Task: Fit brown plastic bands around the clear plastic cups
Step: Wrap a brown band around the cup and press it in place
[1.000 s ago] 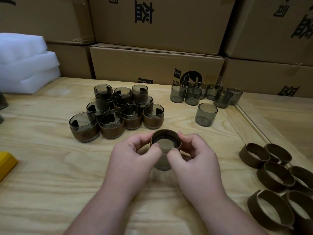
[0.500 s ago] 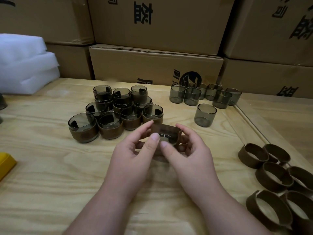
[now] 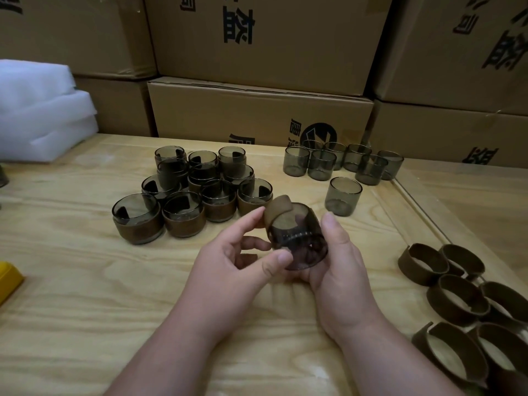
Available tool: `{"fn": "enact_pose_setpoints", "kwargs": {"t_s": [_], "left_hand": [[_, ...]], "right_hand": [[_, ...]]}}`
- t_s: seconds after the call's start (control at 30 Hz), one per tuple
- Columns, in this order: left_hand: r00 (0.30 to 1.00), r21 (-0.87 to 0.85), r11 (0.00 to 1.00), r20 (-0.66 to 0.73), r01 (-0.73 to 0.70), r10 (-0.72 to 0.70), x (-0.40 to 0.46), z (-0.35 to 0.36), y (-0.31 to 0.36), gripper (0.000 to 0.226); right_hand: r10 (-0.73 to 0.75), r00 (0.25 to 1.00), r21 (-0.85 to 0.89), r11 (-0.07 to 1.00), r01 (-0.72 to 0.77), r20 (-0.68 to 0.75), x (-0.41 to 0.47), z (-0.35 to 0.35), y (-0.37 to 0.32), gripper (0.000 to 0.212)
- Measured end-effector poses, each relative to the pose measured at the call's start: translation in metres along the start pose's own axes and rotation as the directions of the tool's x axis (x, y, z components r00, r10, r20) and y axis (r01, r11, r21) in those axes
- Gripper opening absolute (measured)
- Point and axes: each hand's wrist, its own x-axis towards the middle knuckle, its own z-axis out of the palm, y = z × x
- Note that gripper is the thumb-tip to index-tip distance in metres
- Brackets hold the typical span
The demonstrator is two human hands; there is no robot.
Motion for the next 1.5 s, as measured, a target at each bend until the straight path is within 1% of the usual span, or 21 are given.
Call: {"fn": "enact_pose_setpoints", "kwargs": {"t_s": [0.1, 0.2, 0.27, 0.37, 0.4, 0.47, 0.57, 0.63, 0.7, 0.73, 0.77, 0.83, 0.9, 1.0, 1.17, 1.27, 1.33, 1.4, 1.43, 1.5], "left_hand": [[0.999, -0.105, 0.994, -0.028, 0.027, -0.03, 0.001, 0.0, 0.004, 0.077], [0.997, -0.17, 0.985, -0.062, 0.038, -0.05, 0.002, -0.001, 0.007, 0.073], [0.994, -0.187, 0.981, -0.088, 0.049, -0.067, 0.002, -0.002, 0.007, 0.07], [0.991, -0.146, 0.988, -0.112, 0.053, -0.07, 0.002, -0.002, 0.007, 0.071], [0.991, -0.12, 0.991, -0.116, 0.05, -0.064, 0.003, -0.002, 0.007, 0.071], [0.993, -0.064, 0.997, -0.113, 0.038, -0.045, 0.003, -0.001, 0.004, 0.07], [0.995, 0.042, 0.999, -0.099, 0.001, 0.004, 0.004, 0.0, -0.001, 0.057], [0.994, 0.102, 0.995, -0.112, -0.005, 0.017, 0.005, -0.001, -0.003, 0.044], [0.992, 0.137, 0.991, -0.124, 0.001, 0.016, 0.005, -0.002, -0.005, 0.037], [0.992, 0.15, 0.989, -0.129, 0.005, 0.015, 0.004, -0.001, -0.005, 0.036], [0.99, 0.163, 0.987, -0.137, 0.006, 0.017, 0.004, -0.001, -0.005, 0.035], [0.986, 0.183, 0.983, -0.162, 0.007, 0.024, 0.004, 0.0, -0.005, 0.033], [0.984, 0.191, 0.982, -0.178, 0.012, 0.023, 0.003, 0.0, -0.003, 0.033], [0.984, 0.203, 0.979, -0.179, 0.014, 0.023, 0.003, 0.0, -0.002, 0.033], [0.977, 0.223, 0.975, -0.21, 0.018, 0.03, 0.003, 0.003, -0.002, 0.034], [0.977, 0.156, 0.987, -0.212, 0.025, 0.009, 0.003, 0.008, -0.002, 0.034], [0.979, 0.083, 0.996, -0.205, 0.022, -0.005, 0.002, 0.01, -0.001, 0.042], [0.976, 0.075, 0.997, -0.218, 0.013, 0.003, 0.001, 0.01, 0.0, 0.053], [0.973, 0.085, 0.996, -0.229, 0.009, 0.01, 0.001, 0.01, 0.0, 0.052], [0.97, 0.103, 0.995, -0.241, 0.011, 0.015, 0.001, 0.011, 0.0, 0.042]], "right_hand": [[-0.027, 0.998, 0.009, 1.0, 0.026, 0.05, 0.001, 0.001, 0.0, 0.068], [-0.049, 0.999, -0.077, 0.996, 0.05, 0.024, 0.001, 0.003, 0.001, 0.071], [-0.068, 0.998, -0.149, 0.986, 0.068, 0.005, 0.001, 0.005, 0.002, 0.067], [-0.114, 0.993, -0.215, 0.971, 0.108, -0.018, 0.0, 0.006, 0.004, 0.054], [-0.13, 0.991, -0.23, 0.966, 0.121, -0.025, 0.0, 0.006, 0.005, 0.052], [-0.151, 0.988, -0.254, 0.958, 0.136, -0.037, 0.001, 0.006, 0.007, 0.054], [-0.154, 0.988, -0.297, 0.945, 0.138, -0.03, 0.001, 0.005, 0.011, 0.056], [-0.145, 0.989, -0.345, 0.929, 0.132, -0.011, 0.002, 0.006, 0.012, 0.048], [-0.138, 0.99, -0.396, 0.91, 0.125, -0.005, 0.002, 0.007, 0.014, 0.035], [-0.141, 0.99, -0.419, 0.9, 0.125, -0.007, 0.002, 0.007, 0.015, 0.032], [-0.145, 0.989, -0.438, 0.89, 0.126, -0.011, 0.002, 0.007, 0.015, 0.034], [-0.143, 0.989, -0.46, 0.88, 0.117, -0.022, 0.002, 0.007, 0.016, 0.047], [-0.139, 0.99, -0.47, 0.875, 0.113, -0.021, 0.001, 0.008, 0.016, 0.055], [-0.145, 0.988, -0.474, 0.874, 0.109, -0.042, 0.001, 0.009, 0.018, 0.058], [-0.164, 0.984, -0.483, 0.869, 0.108, -0.075, 0.001, 0.01, 0.019, 0.057], [-0.177, 0.978, -0.464, 0.879, 0.105, -0.114, 0.002, 0.013, 0.019, 0.053], [-0.196, 0.968, -0.448, 0.888, 0.106, -0.159, 0.003, 0.014, 0.018, 0.051], [-0.214, 0.956, -0.447, 0.888, 0.106, -0.198, 0.003, 0.014, 0.017, 0.049], [-0.222, 0.952, -0.459, 0.882, 0.106, -0.208, 0.003, 0.014, 0.017, 0.048], [-0.25, 0.948, -0.508, 0.853, 0.12, -0.196, 0.002, 0.013, 0.015, 0.049]]}}
